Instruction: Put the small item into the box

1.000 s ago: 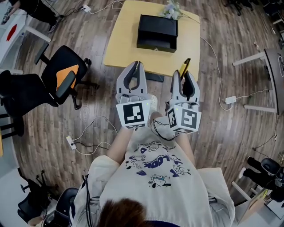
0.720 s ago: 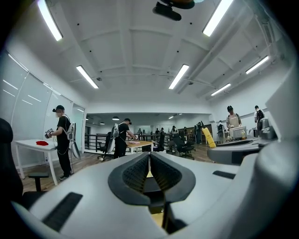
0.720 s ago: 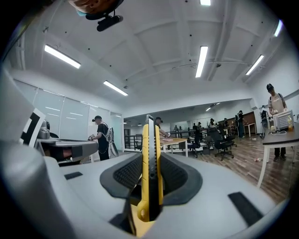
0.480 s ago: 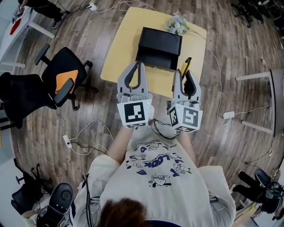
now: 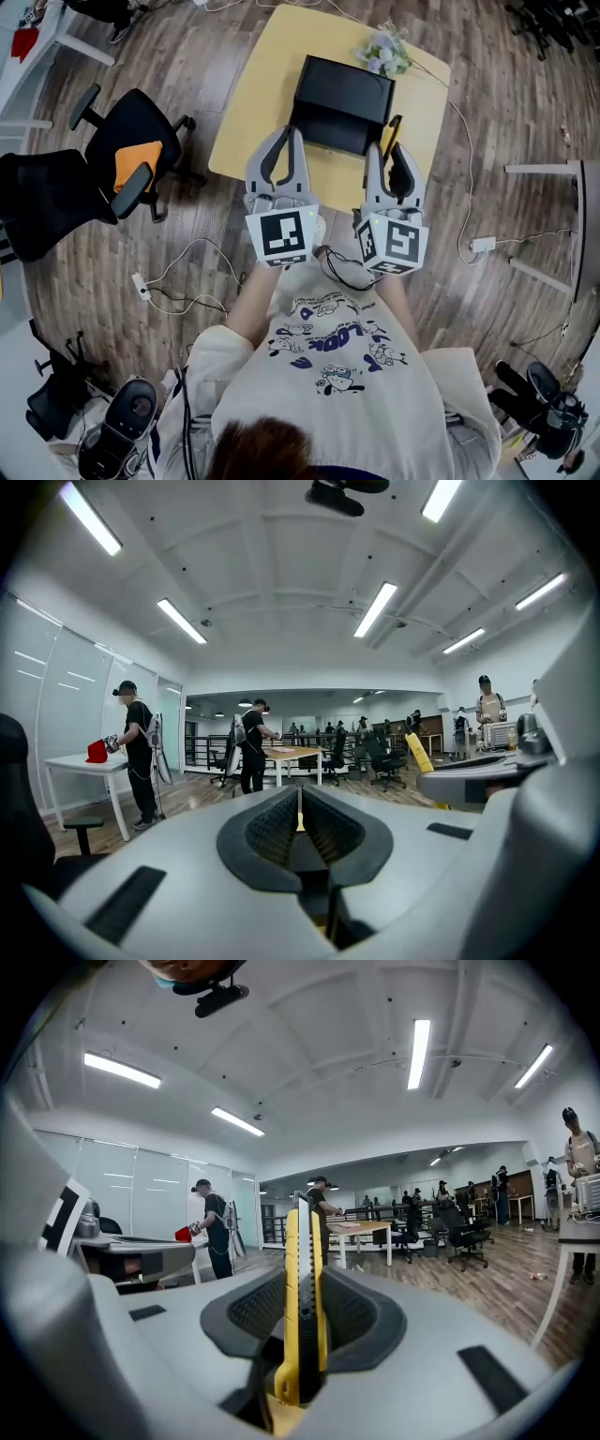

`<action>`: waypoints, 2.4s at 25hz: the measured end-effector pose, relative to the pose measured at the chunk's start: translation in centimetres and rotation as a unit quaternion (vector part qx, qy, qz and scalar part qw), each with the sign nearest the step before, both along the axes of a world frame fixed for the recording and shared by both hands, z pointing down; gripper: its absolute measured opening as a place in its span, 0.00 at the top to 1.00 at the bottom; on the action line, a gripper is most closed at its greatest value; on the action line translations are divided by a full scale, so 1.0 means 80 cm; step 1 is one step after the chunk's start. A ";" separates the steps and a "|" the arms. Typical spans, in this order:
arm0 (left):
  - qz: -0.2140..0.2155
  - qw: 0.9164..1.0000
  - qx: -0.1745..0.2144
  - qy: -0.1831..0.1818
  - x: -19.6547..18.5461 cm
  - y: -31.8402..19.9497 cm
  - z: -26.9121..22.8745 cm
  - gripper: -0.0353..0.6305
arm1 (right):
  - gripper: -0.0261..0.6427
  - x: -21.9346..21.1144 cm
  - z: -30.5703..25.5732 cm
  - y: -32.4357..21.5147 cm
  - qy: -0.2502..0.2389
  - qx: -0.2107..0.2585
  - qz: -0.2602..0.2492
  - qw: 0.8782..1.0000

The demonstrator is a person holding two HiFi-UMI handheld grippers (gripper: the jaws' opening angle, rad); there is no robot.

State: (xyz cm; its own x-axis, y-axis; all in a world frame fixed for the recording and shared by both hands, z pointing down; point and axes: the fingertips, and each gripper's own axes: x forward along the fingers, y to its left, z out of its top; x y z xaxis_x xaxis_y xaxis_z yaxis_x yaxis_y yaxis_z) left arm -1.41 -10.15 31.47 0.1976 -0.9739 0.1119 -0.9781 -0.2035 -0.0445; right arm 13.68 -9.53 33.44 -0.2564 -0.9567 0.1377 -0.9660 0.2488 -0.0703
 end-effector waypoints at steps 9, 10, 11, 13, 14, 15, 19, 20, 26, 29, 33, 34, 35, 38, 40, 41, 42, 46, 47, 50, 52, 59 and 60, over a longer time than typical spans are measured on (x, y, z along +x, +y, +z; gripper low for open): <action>0.015 0.999 -0.033 0.002 -0.003 -0.046 0.029 0.91 | 0.76 -0.010 0.029 -0.042 0.014 -0.034 0.003 0.999; 0.017 0.999 -0.037 0.004 -0.004 -0.052 0.033 0.91 | 0.76 -0.012 0.034 -0.048 0.015 -0.038 0.004 0.999; 0.019 0.999 -0.041 0.005 -0.005 -0.058 0.038 0.91 | 0.76 -0.016 0.038 -0.054 0.017 -0.043 0.003 0.999; 0.024 0.998 -0.053 0.009 -0.008 -0.069 0.049 0.91 | 0.76 -0.023 0.047 -0.065 0.024 -0.051 0.001 0.998; 0.027 0.998 -0.059 0.010 -0.009 -0.074 0.055 0.91 | 0.76 -0.027 0.052 -0.070 0.028 -0.055 -0.001 0.998; 0.031 0.997 -0.066 0.010 -0.009 -0.079 0.061 0.91 | 0.76 -0.030 0.057 -0.075 0.031 -0.059 -0.002 0.998; 0.042 0.995 -0.086 0.009 -0.009 -0.094 0.082 0.91 | 0.76 -0.039 0.079 -0.092 0.046 -0.079 -0.008 0.996; 0.044 0.995 -0.091 0.010 -0.010 -0.097 0.087 0.91 | 0.76 -0.041 0.084 -0.095 0.051 -0.083 -0.010 0.995; 0.051 0.991 -0.125 0.012 -0.015 -0.109 0.119 0.91 | 0.76 -0.052 0.115 -0.111 0.092 -0.108 -0.027 0.990; 0.052 0.989 -0.138 0.013 -0.017 -0.115 0.133 0.91 | 0.76 -0.058 0.130 -0.118 0.111 -0.123 -0.040 0.985; 0.053 0.986 -0.156 0.011 -0.019 -0.119 0.149 0.91 | 0.76 -0.063 0.148 -0.120 0.152 -0.137 -0.064 0.977; 0.054 0.986 -0.160 0.011 -0.020 -0.120 0.153 0.91 | 0.76 -0.064 0.153 -0.119 0.161 -0.141 -0.070 0.974; 0.053 0.985 -0.165 0.011 -0.020 -0.120 0.158 0.91 | 0.76 -0.065 0.158 -0.118 0.171 -0.145 -0.077 0.971; 0.053 0.983 -0.176 0.009 -0.023 -0.123 0.171 0.91 | 0.76 -0.069 0.177 -0.116 0.197 -0.158 -0.099 0.962; 0.053 0.982 -0.181 0.006 -0.026 -0.125 0.178 0.91 | 0.76 -0.074 0.189 -0.116 0.215 -0.166 -0.118 0.955; 0.052 0.981 -0.185 0.006 -0.026 -0.125 0.181 0.91 | 0.76 -0.076 0.195 -0.115 0.226 -0.170 -0.128 0.950; 0.051 0.981 -0.189 0.006 -0.026 -0.125 0.184 0.91 | 0.76 -0.076 0.201 -0.114 0.238 -0.175 -0.138 0.945; 0.049 0.979 -0.199 0.006 -0.026 -0.126 0.195 0.91 | 0.76 -0.076 0.222 -0.111 0.271 -0.195 -0.170 0.927; 0.048 0.978 -0.201 0.006 -0.027 -0.126 0.197 0.91 | 0.76 -0.077 0.227 -0.110 0.276 -0.200 -0.178 0.923; 0.044 0.977 -0.207 0.006 -0.031 -0.124 0.201 0.91 | 0.76 -0.082 0.239 -0.105 0.293 -0.216 -0.209 0.908; 0.040 0.977 -0.209 0.007 -0.034 -0.124 0.203 0.91 | 0.76 -0.085 0.246 -0.101 0.307 -0.220 -0.233 0.896; 0.029 0.976 -0.217 0.008 -0.039 -0.122 0.210 0.91 | 0.76 -0.088 0.265 -0.094 0.348 -0.230 -0.310 0.855; 0.028 0.976 -0.218 0.008 -0.040 -0.121 0.211 0.91 | 0.76 -0.089 0.267 -0.094 0.355 -0.230 -0.322 0.847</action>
State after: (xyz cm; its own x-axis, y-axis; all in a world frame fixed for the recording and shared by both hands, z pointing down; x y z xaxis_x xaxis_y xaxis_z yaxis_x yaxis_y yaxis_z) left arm -4.61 -19.82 48.34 0.2545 -0.8225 0.5087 -0.9647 -0.2531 0.0733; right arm 6.52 -17.03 54.81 -0.4007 -0.4529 0.7965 -0.4792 0.8445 0.2391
